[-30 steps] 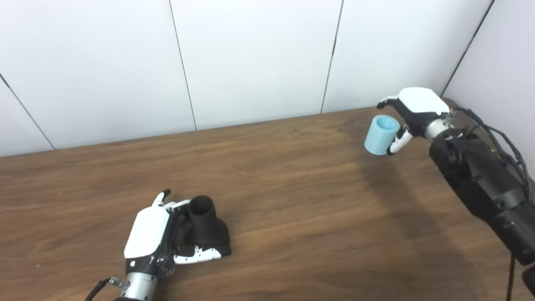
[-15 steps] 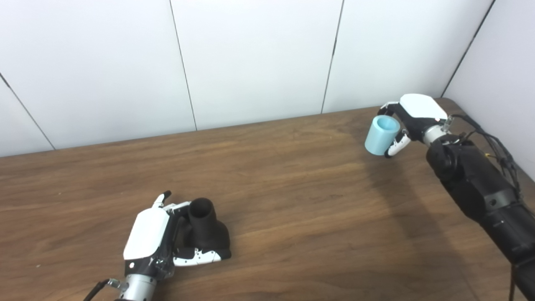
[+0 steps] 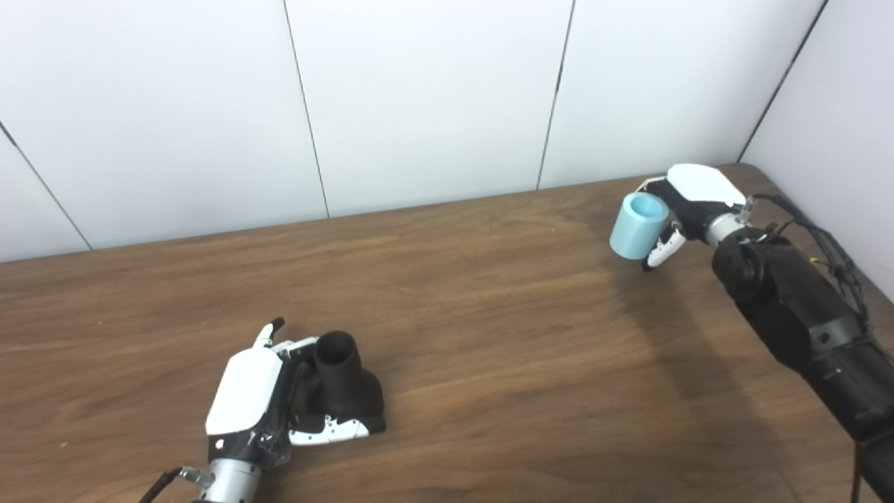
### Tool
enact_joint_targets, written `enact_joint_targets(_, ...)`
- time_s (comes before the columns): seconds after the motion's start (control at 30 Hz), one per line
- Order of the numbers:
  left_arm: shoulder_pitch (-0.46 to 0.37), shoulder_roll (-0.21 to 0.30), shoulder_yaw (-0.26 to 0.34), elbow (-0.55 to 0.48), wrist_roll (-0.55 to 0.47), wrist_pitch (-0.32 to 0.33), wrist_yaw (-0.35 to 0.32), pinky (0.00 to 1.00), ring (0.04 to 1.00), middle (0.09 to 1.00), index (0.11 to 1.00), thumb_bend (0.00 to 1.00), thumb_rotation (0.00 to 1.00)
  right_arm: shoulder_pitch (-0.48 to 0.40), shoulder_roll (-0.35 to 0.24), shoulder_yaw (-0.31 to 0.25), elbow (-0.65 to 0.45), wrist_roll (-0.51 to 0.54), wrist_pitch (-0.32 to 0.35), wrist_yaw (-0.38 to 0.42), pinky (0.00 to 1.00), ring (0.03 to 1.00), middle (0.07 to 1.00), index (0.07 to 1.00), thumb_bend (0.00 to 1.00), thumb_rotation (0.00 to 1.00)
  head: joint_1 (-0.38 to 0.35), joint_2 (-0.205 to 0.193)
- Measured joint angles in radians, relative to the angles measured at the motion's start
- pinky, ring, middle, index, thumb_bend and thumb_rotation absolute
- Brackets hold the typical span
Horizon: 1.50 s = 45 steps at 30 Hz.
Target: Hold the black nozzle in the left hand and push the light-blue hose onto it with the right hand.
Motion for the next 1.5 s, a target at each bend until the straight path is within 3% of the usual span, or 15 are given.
enact_joint_targets(0.27,-0.001,0.0,-0.002,0.005,0.006,-0.001,0.005,0.96,0.617,0.465,0.498,0.53,0.0,0.0,-0.004,0.0,-0.004,0.001,-0.003,0.0,0.76,0.817,0.759,0.699,0.95,0.1,0.005,0.006)
enact_joint_targets(0.53,-0.003,-0.002,-0.003,0.006,0.011,-0.001,0.007,0.96,0.614,0.468,0.496,0.53,0.0,-0.013,-0.004,0.0,-0.013,0.002,-0.003,0.0,0.72,0.824,0.761,0.71,0.94,0.1,0.009,0.018)
enact_joint_targets(0.63,-0.003,-0.003,-0.003,0.007,0.011,0.0,0.007,0.96,0.616,0.466,0.498,0.53,0.0,-0.016,-0.004,0.0,-0.02,0.002,-0.003,0.002,0.76,0.841,0.78,0.712,0.94,0.11,0.011,0.018)
enact_joint_targets(0.97,-0.003,-0.004,-0.006,0.008,0.014,-0.001,0.01,0.96,0.614,0.465,0.498,0.53,0.0,-0.018,-0.003,0.0,-0.042,0.0,-0.001,0.005,0.7,0.803,0.758,0.715,0.93,0.1,0.017,0.02)
enact_joint_targets(1.2,-0.003,-0.004,-0.007,0.008,0.015,-0.001,0.012,0.96,0.613,0.459,0.502,0.53,0.0,-0.018,-0.003,0.001,-0.038,0.0,0.0,0.015,0.81,0.825,0.748,0.708,0.92,0.09,0.021,0.02)
enact_joint_targets(1.3,-0.003,-0.004,-0.007,0.008,0.015,-0.001,0.012,0.96,0.617,0.459,0.502,0.53,0.0,-0.018,-0.004,0.001,-0.036,0.0,-0.004,0.015,0.84,0.745,0.693,0.691,0.91,0.08,0.018,0.02)
enact_joint_targets(1.33,-0.003,-0.004,-0.007,0.008,0.015,0.0,0.012,0.96,0.617,0.46,0.502,0.53,0.0,-0.018,-0.004,0.001,-0.036,0.0,-0.007,0.014,0.84,0.71,0.671,0.681,0.9,0.07,0.018,0.02)
enact_joint_targets(1.43,-0.003,-0.004,-0.007,0.008,0.015,-0.001,0.012,0.96,0.612,0.459,0.502,0.53,0.0,-0.017,-0.004,0.0,-0.035,0.001,-0.015,0.004,0.68,0.575,0.584,0.633,0.87,0.03,0.018,0.02)
enact_joint_targets(1.47,-0.003,-0.004,-0.007,0.008,0.015,-0.002,0.013,0.96,0.61,0.459,0.502,0.53,0.0,-0.017,-0.004,0.0,-0.035,0.001,-0.019,0.002,0.52,0.493,0.505,0.57,0.67,0.01,0.018,0.02)
enact_joint_targets(1.5,-0.003,-0.004,-0.007,0.008,0.015,-0.002,0.014,0.96,0.609,0.46,0.501,0.53,0.0,-0.017,-0.004,0.0,-0.035,0.001,-0.025,-0.002,0.43,0.433,0.466,0.549,0.6,0.01,0.018,0.02)
